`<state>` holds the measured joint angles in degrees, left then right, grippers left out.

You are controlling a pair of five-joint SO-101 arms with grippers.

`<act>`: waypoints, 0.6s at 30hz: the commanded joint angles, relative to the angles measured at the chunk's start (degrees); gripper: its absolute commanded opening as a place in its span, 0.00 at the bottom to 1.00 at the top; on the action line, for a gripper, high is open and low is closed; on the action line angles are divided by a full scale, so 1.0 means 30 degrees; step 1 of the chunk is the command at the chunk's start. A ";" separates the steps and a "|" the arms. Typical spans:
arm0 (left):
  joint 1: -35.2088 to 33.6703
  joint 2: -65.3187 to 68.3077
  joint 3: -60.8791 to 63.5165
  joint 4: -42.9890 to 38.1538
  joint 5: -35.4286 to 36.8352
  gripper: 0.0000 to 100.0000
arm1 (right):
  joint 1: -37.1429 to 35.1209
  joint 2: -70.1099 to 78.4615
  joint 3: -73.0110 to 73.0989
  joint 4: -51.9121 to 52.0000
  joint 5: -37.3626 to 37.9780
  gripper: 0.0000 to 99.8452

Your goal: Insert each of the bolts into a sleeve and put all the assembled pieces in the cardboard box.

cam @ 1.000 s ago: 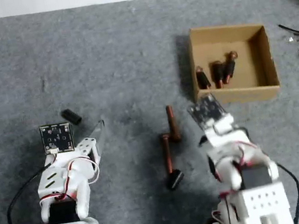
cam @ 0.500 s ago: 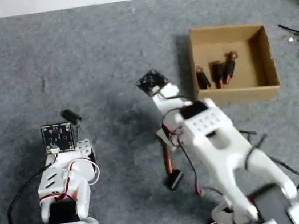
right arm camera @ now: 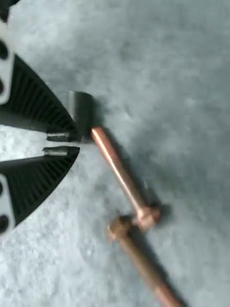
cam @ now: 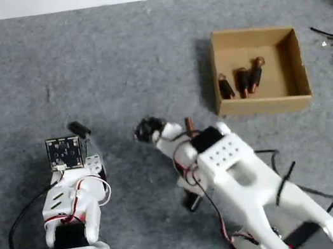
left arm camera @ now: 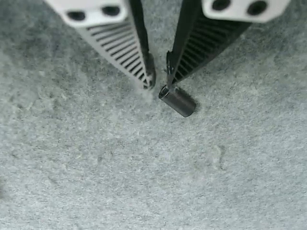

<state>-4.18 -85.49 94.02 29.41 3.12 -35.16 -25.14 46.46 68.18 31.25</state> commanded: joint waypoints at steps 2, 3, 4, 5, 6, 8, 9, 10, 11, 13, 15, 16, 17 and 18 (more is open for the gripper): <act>0.0103 -0.0103 -0.1245 0.0029 -0.0088 0.06 | -0.0337 -0.2535 0.2242 -0.1158 0.2081 0.01; 0.0103 -0.0103 -0.1245 0.0029 -0.0088 0.06 | -0.0454 -0.2828 0.2769 -0.1216 0.2520 0.01; 0.0103 -0.0103 -0.1245 0.0029 -0.0088 0.06 | -0.0747 -0.3092 0.3267 -0.1216 0.2989 0.01; 0.0103 -0.0103 -0.1245 0.0029 -0.0088 0.06 | -0.1099 -0.3326 0.3766 -0.1187 0.3282 0.01; 0.0103 -0.0103 -0.1245 0.0029 -0.0088 0.06 | -0.1538 -0.3590 0.4234 -0.1245 0.3429 0.01; 0.0103 -0.0103 -0.1245 0.0029 -0.0088 0.06 | -0.2242 -0.3941 0.4821 -0.1216 0.3458 0.01; 0.0103 -0.0103 -0.1245 0.0029 -0.0088 0.06 | -0.2388 -0.4088 0.5026 -0.1187 0.3458 0.02; 0.0103 -0.0103 -0.1245 0.0029 -0.0088 0.06 | -0.2388 -0.4176 0.5172 -0.1187 0.3458 0.03; 0.0103 -0.0103 -0.1245 0.0029 -0.0088 0.06 | -0.2359 -0.4205 0.5201 -0.1187 0.3458 0.06; 0.0103 -0.0103 -0.1245 0.0029 -0.0088 0.06 | -0.2125 -0.4264 0.5201 -0.1187 0.3458 0.11; 0.0103 -0.0103 -0.1245 0.0029 -0.0088 0.06 | -0.1919 -0.4264 0.5201 -0.1304 0.3458 0.15; 0.0103 -0.0103 -0.1245 0.0029 -0.0088 0.06 | -0.1919 -0.4264 0.5172 -0.1304 0.3458 0.16; 0.0103 -0.0103 -0.1245 0.0029 -0.0088 0.06 | -0.1949 -0.4264 0.5172 -0.1304 0.3546 0.16; 0.0103 -0.0103 -0.1245 0.0029 -0.0088 0.06 | -0.1978 -0.4264 0.5172 -0.1304 0.3575 0.16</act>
<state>-4.18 -85.49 94.02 29.41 3.12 -41.49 -36.57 62.02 65.36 41.01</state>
